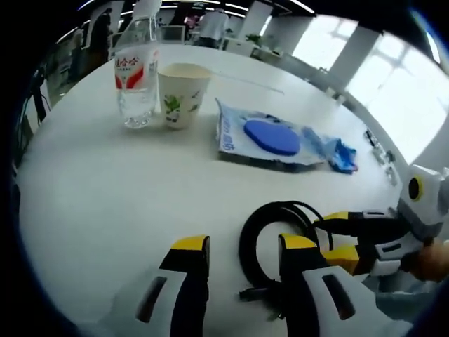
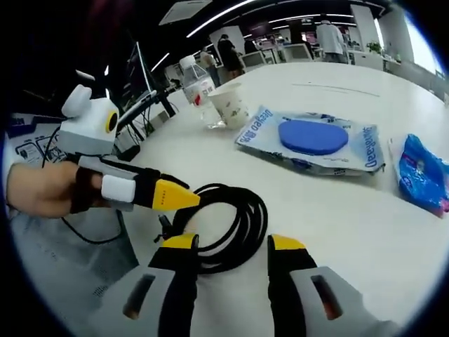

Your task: Arrange the tabletop items into an orderly group along one side of the table until the central work area is clear of visible clutter.

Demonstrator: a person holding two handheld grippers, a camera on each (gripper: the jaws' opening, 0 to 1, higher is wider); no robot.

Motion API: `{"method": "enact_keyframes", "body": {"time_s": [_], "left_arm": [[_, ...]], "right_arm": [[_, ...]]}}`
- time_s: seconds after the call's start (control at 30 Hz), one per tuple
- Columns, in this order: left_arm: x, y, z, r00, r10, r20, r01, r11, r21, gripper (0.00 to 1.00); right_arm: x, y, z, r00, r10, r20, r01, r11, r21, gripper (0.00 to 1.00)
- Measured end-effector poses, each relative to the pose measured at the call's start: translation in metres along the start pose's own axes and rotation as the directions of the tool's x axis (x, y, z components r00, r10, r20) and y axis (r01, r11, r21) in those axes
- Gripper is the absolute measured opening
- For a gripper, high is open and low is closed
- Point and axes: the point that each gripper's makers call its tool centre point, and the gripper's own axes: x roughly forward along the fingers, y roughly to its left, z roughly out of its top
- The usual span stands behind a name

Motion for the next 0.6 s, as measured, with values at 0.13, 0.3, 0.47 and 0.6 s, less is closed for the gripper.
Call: {"method": "enact_keyframes", "body": {"time_s": [0.13,0.3,0.47,0.6], "left_arm": [[0.0021,-0.0018,-0.0024,1.0,-0.001,-0.01,0.001,1.0,0.01,0.26],[0.0049,-0.0099,-0.0078,0.999,-0.022,-0.035,0.022,1.0,0.003,0.14],[0.0037,-0.0053,-0.0081,0.999,-0.003,-0.038,0.001,0.999,-0.041,0.06],[-0.0015,-0.0057,-0.0051,0.999,-0.026,-0.027,0.024,0.996,-0.082,0.03]], "right_arm": [[-0.0008,-0.0024,-0.0006,1.0,-0.014,-0.004,0.014,1.0,-0.009,0.28],[0.0,-0.0049,-0.0033,1.0,-0.022,-0.017,0.023,0.999,0.027,0.16],[-0.0038,-0.0088,-0.0035,0.999,-0.052,-0.012,0.053,0.997,0.061,0.07],[-0.0079,-0.0088,0.0013,0.999,-0.044,0.026,0.042,0.995,0.094,0.02]]}}
